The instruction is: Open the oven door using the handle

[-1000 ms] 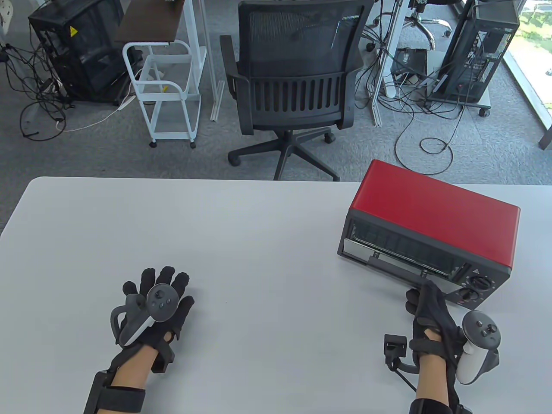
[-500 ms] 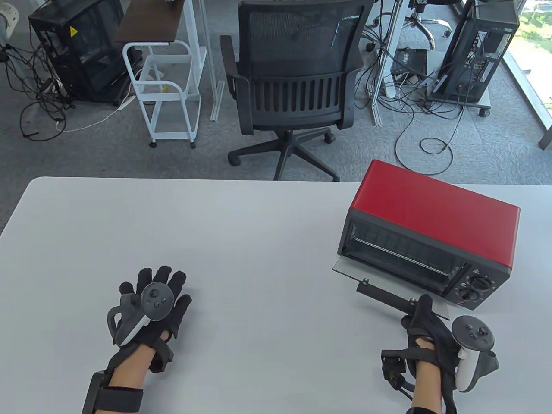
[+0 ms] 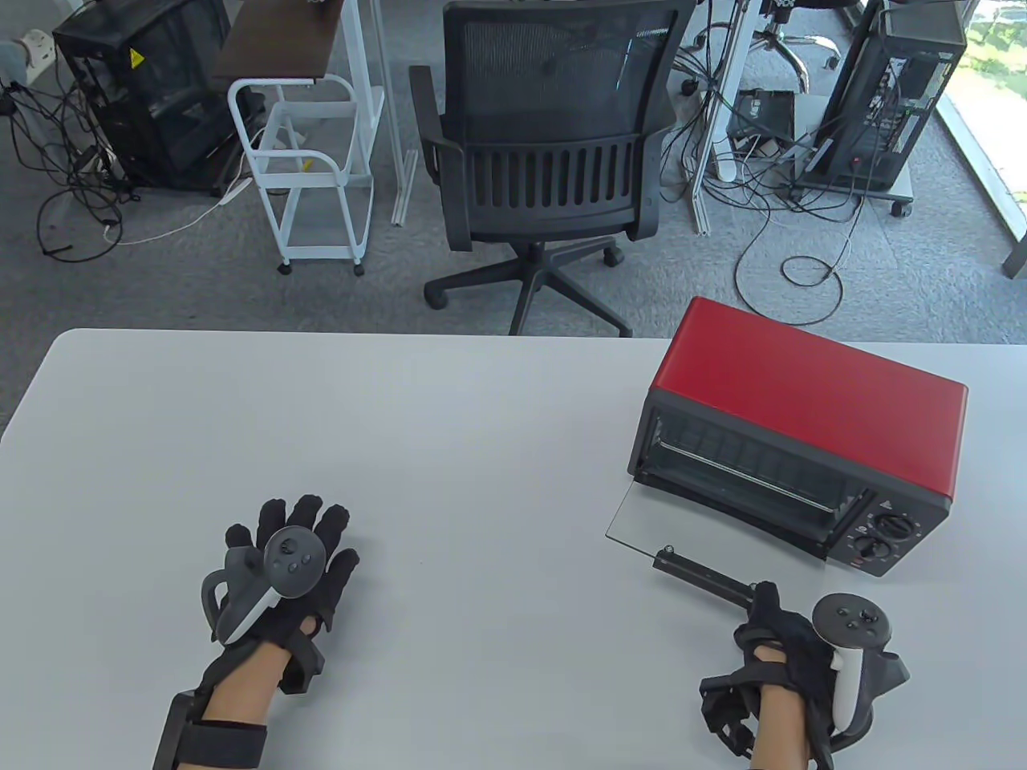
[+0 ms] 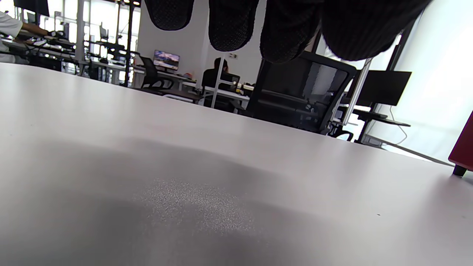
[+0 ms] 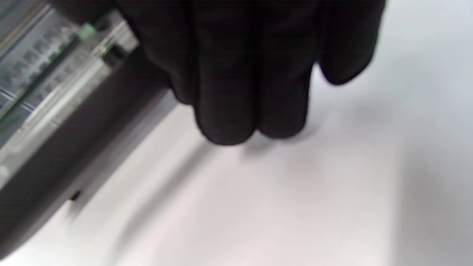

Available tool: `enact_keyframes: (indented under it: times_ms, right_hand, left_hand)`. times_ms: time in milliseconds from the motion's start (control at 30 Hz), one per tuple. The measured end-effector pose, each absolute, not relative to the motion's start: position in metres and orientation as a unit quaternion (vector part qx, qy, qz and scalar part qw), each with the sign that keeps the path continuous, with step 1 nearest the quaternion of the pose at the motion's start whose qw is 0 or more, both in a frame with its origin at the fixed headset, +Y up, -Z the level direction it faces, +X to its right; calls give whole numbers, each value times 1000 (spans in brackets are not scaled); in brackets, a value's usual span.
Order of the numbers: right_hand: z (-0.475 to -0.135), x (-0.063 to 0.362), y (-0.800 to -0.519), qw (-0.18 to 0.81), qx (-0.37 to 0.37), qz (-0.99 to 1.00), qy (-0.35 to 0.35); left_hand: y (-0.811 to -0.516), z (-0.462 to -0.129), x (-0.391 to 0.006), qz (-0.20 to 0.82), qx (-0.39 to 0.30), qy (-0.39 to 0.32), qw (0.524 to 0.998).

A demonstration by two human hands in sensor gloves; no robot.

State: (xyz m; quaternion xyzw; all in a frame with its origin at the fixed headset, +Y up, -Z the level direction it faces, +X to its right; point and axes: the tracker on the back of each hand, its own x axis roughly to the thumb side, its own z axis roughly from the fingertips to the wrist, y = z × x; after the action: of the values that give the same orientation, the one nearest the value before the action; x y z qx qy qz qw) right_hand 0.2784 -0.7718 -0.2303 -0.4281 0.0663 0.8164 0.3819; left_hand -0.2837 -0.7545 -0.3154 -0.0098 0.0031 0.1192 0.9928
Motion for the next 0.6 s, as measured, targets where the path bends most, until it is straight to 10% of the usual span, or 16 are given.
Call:
enact_keyframes:
  times_ms: [600]
  right_hand:
    - [-233,279,-782,340,-443,824,96]
  left_hand:
    - [-754,-317,-285,128,-15,7,992]
